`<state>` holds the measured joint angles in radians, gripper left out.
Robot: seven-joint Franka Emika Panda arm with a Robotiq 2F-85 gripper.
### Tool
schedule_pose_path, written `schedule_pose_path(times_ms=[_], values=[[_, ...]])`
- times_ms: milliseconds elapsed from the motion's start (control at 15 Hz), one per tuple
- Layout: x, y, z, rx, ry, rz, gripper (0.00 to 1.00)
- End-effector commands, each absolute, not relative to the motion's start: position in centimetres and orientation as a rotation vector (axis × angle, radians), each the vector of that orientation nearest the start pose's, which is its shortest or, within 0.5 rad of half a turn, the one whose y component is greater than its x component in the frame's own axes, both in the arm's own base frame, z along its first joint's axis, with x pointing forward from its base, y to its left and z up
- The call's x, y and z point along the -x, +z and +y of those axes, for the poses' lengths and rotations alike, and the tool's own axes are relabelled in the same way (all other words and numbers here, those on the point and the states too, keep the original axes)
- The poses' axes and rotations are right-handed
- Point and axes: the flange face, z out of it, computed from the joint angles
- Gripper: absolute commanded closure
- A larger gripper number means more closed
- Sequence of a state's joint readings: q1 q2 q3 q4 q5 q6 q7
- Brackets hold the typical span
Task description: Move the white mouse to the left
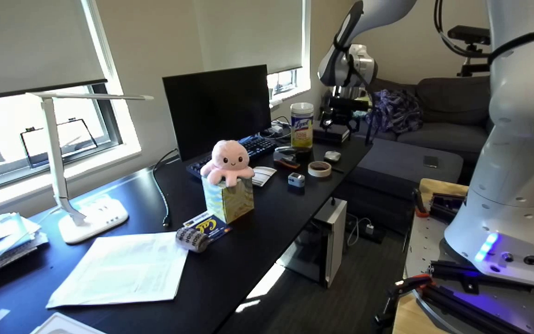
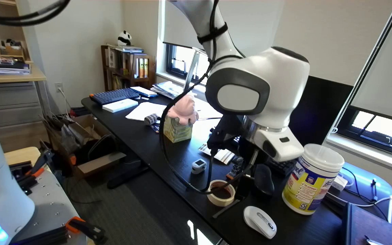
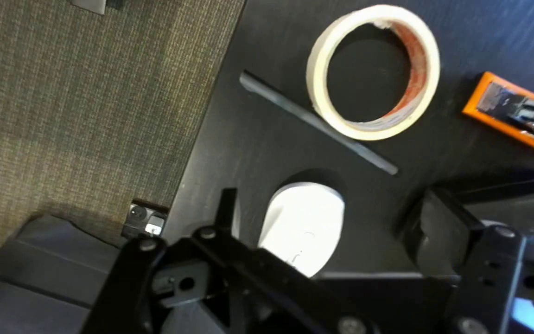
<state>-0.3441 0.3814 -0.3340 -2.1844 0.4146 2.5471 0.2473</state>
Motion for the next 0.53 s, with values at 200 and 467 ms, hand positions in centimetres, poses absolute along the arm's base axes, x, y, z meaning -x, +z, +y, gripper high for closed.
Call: schedule_pose_path(times_ms=[200,467], values=[[-44.5,18.0,-40.2,2.319,-0.012,2.006,0.0],[-46.9,16.4,-41.6,2.271,0.011,1.999,0.0]])
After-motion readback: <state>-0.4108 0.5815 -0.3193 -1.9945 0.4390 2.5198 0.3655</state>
